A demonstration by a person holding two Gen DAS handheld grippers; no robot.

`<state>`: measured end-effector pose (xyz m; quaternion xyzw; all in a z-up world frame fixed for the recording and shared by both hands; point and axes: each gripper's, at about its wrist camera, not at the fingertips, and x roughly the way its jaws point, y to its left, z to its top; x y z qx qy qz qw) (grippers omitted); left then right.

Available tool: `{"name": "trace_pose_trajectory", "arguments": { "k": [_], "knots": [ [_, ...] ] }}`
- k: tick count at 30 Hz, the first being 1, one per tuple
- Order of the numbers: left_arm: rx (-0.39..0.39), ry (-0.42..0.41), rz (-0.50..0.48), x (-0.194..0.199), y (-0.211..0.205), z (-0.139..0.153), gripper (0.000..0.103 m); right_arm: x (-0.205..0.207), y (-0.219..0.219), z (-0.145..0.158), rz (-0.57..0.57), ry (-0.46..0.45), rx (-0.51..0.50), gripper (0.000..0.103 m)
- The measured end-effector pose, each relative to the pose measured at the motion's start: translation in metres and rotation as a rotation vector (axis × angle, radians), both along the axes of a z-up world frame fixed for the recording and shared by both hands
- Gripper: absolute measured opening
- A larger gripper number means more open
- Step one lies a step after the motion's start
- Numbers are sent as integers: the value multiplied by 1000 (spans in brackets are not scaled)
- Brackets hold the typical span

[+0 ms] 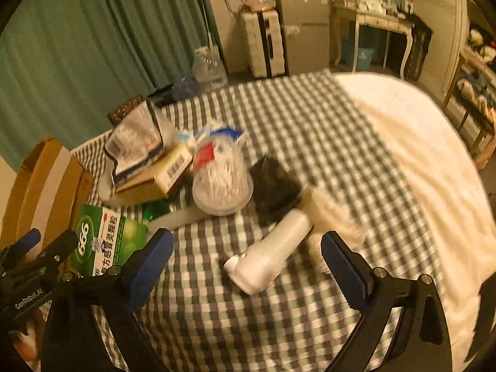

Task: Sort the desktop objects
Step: 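Grasp the green medicine box with the left tool while the right tool grasps the white hair dryer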

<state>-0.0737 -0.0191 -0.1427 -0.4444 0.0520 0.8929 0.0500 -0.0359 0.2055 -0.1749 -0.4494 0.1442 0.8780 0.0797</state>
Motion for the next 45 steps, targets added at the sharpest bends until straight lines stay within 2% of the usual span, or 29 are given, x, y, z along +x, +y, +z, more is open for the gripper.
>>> {"name": "trace_pose_trajectory", "arguments": {
  "k": [4,9,15,20,23,27,36,38,41,43,45],
  "knots": [
    [16,-66,6,-4,1,-14,103,0,-5,-14,-4,-28,11,97],
    [-21,-71,5,-10,3,-23,103,-1,-10,-36,-53,-78,49,97],
    [5,-136,8,-21,-4,-45,103,-8,-16,-50,-67,-120,94,97],
    [22,-169,2,-24,-4,-56,103,-12,-13,-66,-84,-164,80,97],
    [9,-177,8,-26,-3,-61,103,-12,-11,-72,-98,-159,70,97],
    [-54,-185,26,-28,0,-71,103,-13,-13,-82,-104,-170,63,97],
    [-18,-194,9,-26,2,-78,103,-13,-25,-90,-121,-143,105,97],
    [-7,-197,8,-25,0,-78,95,-11,-27,-90,-120,-142,106,97],
    [11,-207,12,-24,-3,-77,89,-11,-27,-91,-120,-139,98,89],
    [17,-211,16,-23,-1,-76,88,-12,-21,-94,-108,-133,104,77],
    [7,-209,32,-27,2,-77,84,-7,-28,-88,-96,-135,117,73]
  ]
}}
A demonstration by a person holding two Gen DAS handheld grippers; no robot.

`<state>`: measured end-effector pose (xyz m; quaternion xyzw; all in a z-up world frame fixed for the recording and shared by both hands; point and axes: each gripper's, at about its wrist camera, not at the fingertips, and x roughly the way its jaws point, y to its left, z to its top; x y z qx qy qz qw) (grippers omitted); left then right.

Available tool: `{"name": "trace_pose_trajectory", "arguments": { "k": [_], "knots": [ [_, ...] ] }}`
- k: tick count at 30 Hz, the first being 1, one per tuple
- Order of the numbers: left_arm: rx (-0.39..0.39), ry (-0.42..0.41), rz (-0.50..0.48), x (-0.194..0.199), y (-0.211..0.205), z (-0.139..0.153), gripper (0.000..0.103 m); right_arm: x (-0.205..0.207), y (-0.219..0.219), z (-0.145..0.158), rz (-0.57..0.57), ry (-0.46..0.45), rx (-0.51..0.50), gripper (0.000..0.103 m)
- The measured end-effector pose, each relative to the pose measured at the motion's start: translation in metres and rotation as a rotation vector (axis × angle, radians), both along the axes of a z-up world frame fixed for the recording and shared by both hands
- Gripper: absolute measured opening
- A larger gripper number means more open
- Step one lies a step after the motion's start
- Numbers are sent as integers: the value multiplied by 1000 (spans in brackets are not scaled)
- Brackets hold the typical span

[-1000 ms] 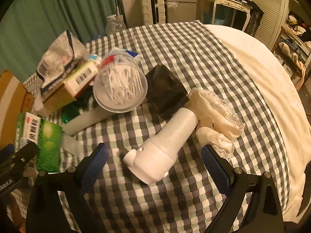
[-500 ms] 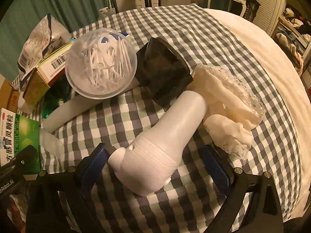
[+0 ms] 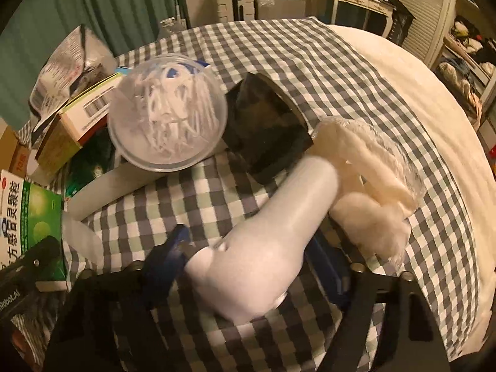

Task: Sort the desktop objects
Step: 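Grasp the green medicine box with the left tool while the right tool grasps the white hair dryer, then lift the green box and hair dryer and carry both toward the cardboard box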

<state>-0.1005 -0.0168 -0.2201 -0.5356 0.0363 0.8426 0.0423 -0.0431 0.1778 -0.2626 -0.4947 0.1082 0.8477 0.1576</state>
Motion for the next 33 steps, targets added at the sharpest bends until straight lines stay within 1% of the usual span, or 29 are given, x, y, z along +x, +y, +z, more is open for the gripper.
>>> {"name": "trace_pose_trajectory", "arguments": {
  "k": [1,2,3,7,13,17,18,19,21,22,24,27,31,33],
  "knots": [
    [7,6,-1,1,0,3,80,0,0,1,-1,1,-1,71],
    [18,13,-6,3,0,6,80,0,1,2,2,1,-1,69],
    [22,19,-11,8,6,19,80,-1,3,3,7,2,-4,68],
    [27,64,-44,17,13,32,79,7,-2,9,16,16,-25,68],
    [31,127,-54,25,15,52,79,14,-2,30,25,81,-8,68],
    [39,171,-59,22,14,67,79,11,3,42,31,126,1,68],
    [40,186,-61,19,13,68,79,7,9,47,31,145,6,68],
    [37,204,-63,26,14,74,79,6,10,51,31,161,11,68],
    [8,247,-53,21,15,72,79,10,11,62,31,201,29,67],
    [0,268,-52,24,12,78,79,10,12,66,31,213,34,68],
    [9,296,-53,28,9,87,79,14,12,79,31,253,51,68],
    [19,350,-51,34,8,102,79,17,12,95,28,287,89,68],
    [26,402,-63,37,11,122,79,19,19,121,39,341,72,68],
    [33,424,-73,44,12,132,79,28,20,136,42,376,55,68]
  ]
}}
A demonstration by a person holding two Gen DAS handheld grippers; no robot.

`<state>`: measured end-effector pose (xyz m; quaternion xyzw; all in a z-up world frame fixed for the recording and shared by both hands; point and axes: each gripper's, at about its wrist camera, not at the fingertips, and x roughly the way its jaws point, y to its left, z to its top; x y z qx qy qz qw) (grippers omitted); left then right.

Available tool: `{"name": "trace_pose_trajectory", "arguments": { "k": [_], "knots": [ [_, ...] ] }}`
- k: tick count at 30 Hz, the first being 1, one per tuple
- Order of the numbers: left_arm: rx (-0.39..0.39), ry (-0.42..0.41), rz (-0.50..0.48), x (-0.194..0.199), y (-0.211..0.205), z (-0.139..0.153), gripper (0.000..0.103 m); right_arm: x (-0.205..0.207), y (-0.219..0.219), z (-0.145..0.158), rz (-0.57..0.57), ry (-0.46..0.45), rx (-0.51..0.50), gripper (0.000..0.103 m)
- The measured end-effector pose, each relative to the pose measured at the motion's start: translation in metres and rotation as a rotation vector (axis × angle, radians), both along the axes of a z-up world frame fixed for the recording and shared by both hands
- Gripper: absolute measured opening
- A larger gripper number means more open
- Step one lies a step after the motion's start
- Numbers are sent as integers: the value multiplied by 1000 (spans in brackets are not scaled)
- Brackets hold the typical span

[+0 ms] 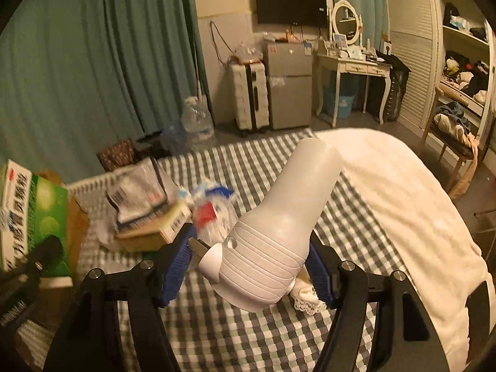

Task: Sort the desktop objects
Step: 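Lift the green box and hair dryer and carry both toward the cardboard box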

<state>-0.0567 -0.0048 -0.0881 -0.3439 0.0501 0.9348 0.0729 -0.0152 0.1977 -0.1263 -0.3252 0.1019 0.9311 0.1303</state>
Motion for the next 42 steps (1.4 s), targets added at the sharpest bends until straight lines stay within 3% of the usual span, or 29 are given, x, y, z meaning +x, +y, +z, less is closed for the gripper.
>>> {"name": "trace_pose_trajectory", "arguments": {
  "k": [10,18,32,42],
  "knots": [
    [1,87,-2,20,-12,44,79,20,-14,54,50,103,-3,68],
    [24,136,21,39,-46,73,79,31,-40,93,80,166,16,68],
    [9,195,109,41,-104,95,79,26,-71,126,129,214,11,68],
    [-15,221,178,44,-152,106,79,17,-114,130,193,244,-34,68]
  ]
}}
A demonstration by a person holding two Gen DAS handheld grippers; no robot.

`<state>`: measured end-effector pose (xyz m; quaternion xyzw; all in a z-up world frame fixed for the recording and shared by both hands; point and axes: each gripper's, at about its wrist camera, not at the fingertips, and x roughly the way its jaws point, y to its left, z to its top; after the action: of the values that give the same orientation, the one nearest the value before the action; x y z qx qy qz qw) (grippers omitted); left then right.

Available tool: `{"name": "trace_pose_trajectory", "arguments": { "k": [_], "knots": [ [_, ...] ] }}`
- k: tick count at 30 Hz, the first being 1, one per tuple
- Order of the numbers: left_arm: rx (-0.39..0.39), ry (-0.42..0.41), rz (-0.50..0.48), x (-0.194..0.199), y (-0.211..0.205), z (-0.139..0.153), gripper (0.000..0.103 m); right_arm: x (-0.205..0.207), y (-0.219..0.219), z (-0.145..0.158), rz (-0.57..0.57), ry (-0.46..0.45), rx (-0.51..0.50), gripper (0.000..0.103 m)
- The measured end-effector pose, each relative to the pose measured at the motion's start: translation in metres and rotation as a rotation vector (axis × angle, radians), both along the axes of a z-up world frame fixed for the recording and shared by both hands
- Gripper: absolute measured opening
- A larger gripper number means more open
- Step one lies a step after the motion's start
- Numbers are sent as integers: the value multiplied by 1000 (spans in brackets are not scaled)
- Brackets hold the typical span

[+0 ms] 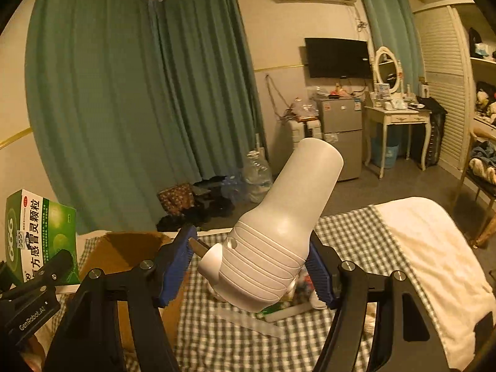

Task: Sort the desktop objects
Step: 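Lift the green box and hair dryer and carry both toward the cardboard box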

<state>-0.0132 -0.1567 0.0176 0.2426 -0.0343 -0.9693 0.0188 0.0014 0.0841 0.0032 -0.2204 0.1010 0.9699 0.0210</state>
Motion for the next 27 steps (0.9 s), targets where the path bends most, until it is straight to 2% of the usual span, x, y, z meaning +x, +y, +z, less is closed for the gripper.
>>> {"name": "trace_pose_trajectory", "arguments": {
  "k": [7,17,27],
  "knots": [
    [-29,-5,63,-4,-25,-9,79,-14,-31,-2,66,1,14,68],
    [1,-41,119,-13,-64,-28,79,-42,-85,-15,187,-16,38,68],
    [32,-130,140,-37,-91,-60,79,-73,-128,-29,288,-38,64,68]
  ]
}}
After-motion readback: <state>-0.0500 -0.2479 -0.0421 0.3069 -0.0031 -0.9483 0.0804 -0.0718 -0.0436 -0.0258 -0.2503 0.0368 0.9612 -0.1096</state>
